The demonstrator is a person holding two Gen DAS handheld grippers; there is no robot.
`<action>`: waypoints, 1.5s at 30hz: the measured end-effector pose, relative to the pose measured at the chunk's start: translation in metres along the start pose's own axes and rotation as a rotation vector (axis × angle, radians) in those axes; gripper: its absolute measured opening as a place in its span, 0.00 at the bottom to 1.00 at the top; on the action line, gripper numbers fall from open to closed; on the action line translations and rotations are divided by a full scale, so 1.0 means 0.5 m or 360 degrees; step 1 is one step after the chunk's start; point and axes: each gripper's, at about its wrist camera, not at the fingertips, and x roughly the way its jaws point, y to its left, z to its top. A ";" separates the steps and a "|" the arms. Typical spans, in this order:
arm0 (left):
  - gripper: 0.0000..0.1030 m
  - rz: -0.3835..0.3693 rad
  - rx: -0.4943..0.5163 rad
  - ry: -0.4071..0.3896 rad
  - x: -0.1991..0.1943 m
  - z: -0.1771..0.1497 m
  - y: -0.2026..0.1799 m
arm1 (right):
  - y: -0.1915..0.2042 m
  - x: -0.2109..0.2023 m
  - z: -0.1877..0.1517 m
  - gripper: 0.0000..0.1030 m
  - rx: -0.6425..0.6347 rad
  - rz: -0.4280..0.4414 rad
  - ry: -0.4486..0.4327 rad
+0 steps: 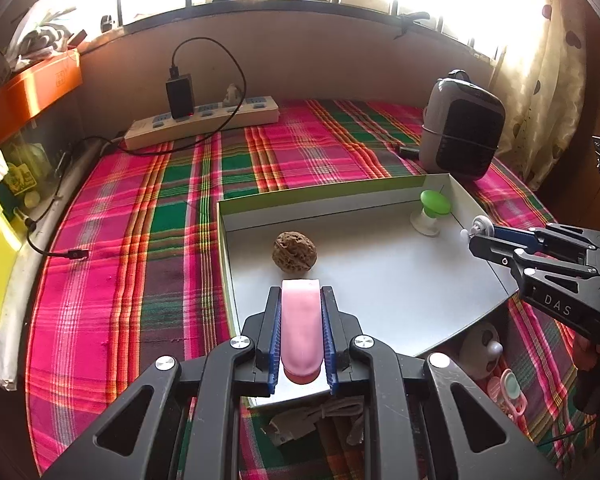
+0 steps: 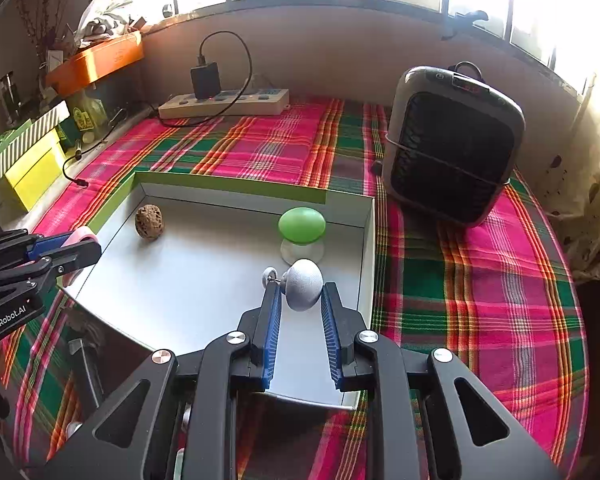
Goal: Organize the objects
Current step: 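Carry the pink clip in the left tool into the grey box while the right tool carries the egg, then open the left tool releasing the pink clip while the right tool releases the egg in the box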
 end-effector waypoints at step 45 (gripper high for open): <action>0.16 0.0025 0.0002 0.0090 0.085 0.018 0.001 | 0.005 0.083 0.017 0.21 -0.0067 -0.0021 0.0087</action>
